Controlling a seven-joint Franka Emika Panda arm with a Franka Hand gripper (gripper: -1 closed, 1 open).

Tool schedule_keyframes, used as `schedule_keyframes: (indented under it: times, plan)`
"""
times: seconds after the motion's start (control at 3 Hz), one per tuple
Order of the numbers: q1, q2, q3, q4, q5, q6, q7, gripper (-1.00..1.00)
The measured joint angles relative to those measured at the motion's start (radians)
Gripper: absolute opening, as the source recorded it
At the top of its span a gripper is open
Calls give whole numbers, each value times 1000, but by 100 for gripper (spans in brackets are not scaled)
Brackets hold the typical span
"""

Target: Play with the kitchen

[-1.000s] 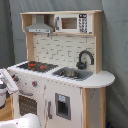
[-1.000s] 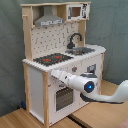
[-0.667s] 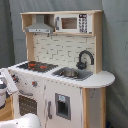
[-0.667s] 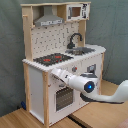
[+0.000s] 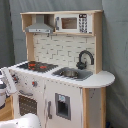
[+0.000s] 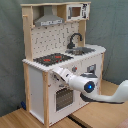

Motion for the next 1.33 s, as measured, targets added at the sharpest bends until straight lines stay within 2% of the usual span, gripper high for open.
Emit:
schedule_keyframes:
  times: [0.33, 0.67, 1.33]
  plan:
    - [0, 0, 1, 0, 0, 0, 1, 100]
    - [88, -1, -10, -25, -5, -36, -56, 100]
    - [201, -1, -51, -119, -5, -36, -190, 100]
